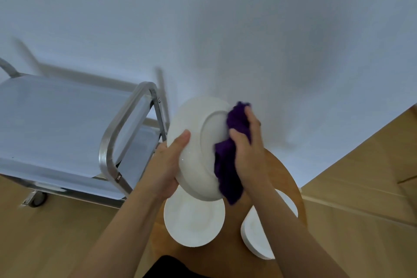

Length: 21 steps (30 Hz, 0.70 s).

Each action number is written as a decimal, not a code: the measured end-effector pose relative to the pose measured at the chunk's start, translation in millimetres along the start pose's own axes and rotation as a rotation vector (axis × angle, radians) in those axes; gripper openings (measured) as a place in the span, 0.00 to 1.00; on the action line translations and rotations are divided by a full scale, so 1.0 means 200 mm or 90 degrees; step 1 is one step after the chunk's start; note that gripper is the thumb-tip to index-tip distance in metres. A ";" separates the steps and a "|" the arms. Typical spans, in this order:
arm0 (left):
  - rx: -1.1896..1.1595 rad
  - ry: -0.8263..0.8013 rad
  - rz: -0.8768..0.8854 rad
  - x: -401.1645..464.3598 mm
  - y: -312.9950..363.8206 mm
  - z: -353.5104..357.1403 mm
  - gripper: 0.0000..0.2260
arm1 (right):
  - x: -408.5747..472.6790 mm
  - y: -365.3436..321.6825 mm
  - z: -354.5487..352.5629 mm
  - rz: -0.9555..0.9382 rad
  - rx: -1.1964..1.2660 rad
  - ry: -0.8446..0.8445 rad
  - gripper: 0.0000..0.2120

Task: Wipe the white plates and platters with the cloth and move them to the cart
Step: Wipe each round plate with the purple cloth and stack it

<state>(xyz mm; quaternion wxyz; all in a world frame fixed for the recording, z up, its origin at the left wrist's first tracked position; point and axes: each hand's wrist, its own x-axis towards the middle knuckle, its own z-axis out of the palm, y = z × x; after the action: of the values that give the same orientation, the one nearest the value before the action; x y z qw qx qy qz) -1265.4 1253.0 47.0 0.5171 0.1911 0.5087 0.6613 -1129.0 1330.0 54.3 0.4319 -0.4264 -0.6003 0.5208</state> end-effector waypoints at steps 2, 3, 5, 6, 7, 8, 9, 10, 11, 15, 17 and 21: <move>0.000 -0.011 0.010 -0.01 0.00 0.02 0.24 | 0.02 -0.03 0.06 -0.016 -0.053 -0.064 0.30; -0.013 -0.011 0.013 -0.01 0.01 0.03 0.23 | 0.02 -0.03 0.08 -0.031 -0.066 -0.084 0.30; -0.023 -0.009 0.014 -0.01 0.03 0.02 0.22 | 0.01 -0.03 0.09 -0.076 -0.089 -0.132 0.28; -0.018 -0.009 0.014 0.00 0.04 0.01 0.21 | 0.00 -0.03 0.10 -0.094 -0.096 -0.160 0.27; -0.015 -0.008 0.015 0.00 0.04 0.01 0.21 | -0.01 -0.03 0.11 -0.099 -0.094 -0.188 0.25; -0.015 -0.004 0.014 0.00 0.03 0.00 0.20 | -0.03 -0.02 0.11 -0.097 -0.081 -0.215 0.25; -0.018 0.001 0.011 0.01 0.03 -0.01 0.20 | -0.04 -0.02 0.11 -0.093 -0.063 -0.239 0.24; -0.027 0.008 0.006 0.01 0.03 -0.01 0.21 | -0.06 -0.01 0.11 -0.089 -0.042 -0.261 0.23; -0.044 0.016 0.000 0.02 0.02 -0.02 0.21 | -0.07 0.00 0.10 -0.085 -0.019 -0.279 0.23; -0.111 0.019 -0.003 0.04 0.03 -0.08 0.22 | -0.11 0.04 0.03 -0.051 0.100 -0.331 0.19; -0.106 0.007 0.008 0.05 0.03 -0.11 0.18 | -0.11 0.06 -0.03 0.003 0.134 -0.331 0.18; -0.060 -0.001 -0.009 0.05 0.00 -0.14 0.13 | -0.05 0.05 -0.18 0.140 0.103 -0.345 0.16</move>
<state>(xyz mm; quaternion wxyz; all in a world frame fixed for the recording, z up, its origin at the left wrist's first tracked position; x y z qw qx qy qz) -1290.6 1249.0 33.5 0.5306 0.1635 0.4777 0.6808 -1092.2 1330.9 46.7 0.2293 -0.2987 -0.6006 0.7053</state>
